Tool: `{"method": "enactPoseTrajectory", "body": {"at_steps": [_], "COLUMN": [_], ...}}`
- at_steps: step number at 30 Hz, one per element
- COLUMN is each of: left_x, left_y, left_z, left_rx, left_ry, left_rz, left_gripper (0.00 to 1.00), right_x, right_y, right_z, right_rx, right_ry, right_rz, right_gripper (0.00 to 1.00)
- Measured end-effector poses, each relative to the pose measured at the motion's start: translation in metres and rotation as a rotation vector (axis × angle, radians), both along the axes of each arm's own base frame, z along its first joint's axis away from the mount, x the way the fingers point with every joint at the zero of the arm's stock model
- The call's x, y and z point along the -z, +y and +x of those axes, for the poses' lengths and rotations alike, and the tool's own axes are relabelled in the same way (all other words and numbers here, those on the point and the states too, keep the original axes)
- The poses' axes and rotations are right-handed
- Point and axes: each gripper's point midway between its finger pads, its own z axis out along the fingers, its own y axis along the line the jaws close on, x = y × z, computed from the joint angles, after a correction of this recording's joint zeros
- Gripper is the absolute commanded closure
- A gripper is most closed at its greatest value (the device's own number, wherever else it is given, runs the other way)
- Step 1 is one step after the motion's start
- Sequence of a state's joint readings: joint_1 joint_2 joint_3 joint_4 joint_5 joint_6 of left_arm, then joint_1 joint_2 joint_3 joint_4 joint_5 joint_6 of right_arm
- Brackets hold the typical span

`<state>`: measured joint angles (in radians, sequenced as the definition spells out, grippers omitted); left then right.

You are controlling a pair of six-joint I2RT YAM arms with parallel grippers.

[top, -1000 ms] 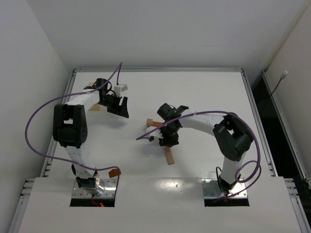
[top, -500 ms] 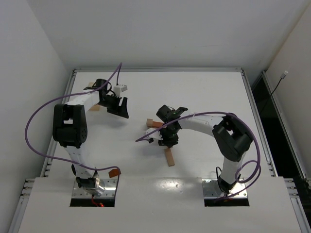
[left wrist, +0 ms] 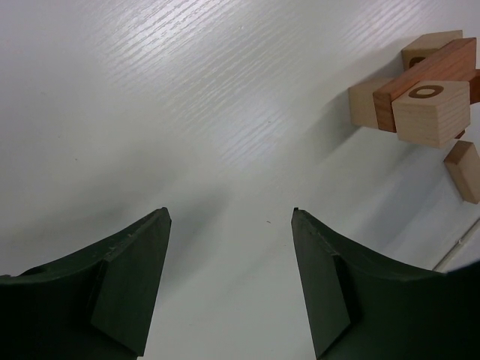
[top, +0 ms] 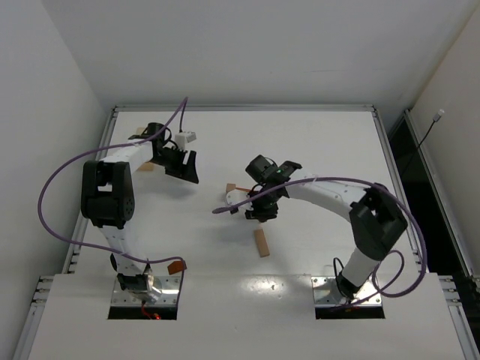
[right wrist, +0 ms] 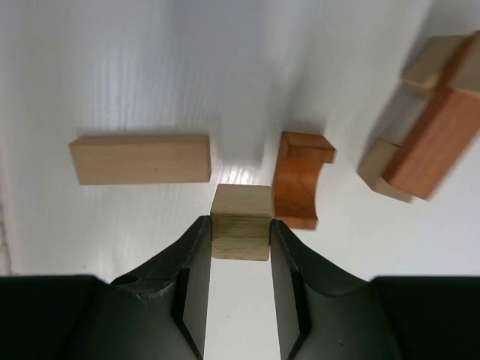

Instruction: Build the wood block tower

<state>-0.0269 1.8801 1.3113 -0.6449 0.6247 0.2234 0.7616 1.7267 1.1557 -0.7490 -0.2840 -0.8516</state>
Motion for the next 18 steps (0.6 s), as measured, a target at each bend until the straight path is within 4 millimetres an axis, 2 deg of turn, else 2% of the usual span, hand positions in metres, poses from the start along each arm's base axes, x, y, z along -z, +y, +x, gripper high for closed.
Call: {"method": "enactPoseTrajectory", "body": {"at_steps": [6,9,13,18], "left_x": [0.000,-0.001,-0.002,-0.008], "left_y": [-0.002,-0.004,-0.005,-0.006], "left_z": [-0.003,-0.003,-0.006,-0.004], "left_rx": [0.007,0.010,0.010,-0.007], "left_ry": [0.005,0.004,0.004,-0.012], "left_rz": [-0.015,-0.024,-0.035,-0.042], "left_gripper": [0.32,0.28,0.22,0.20], "right_x": [-0.072,-0.096,-0.104,-0.095], "right_y": [0.009,0.011,0.008,0.015], "right_z": [0.016,0.027,0.041,0.066], "right_rx": [0.038,0.059,0.097,0.132], "right_ry": [-0.092,-0.120,-0.111,-0.058], "right_rz": [0.118,0.162,0.171,0.159], "right_gripper": [1.00,1.00,1.00,1.00]}}
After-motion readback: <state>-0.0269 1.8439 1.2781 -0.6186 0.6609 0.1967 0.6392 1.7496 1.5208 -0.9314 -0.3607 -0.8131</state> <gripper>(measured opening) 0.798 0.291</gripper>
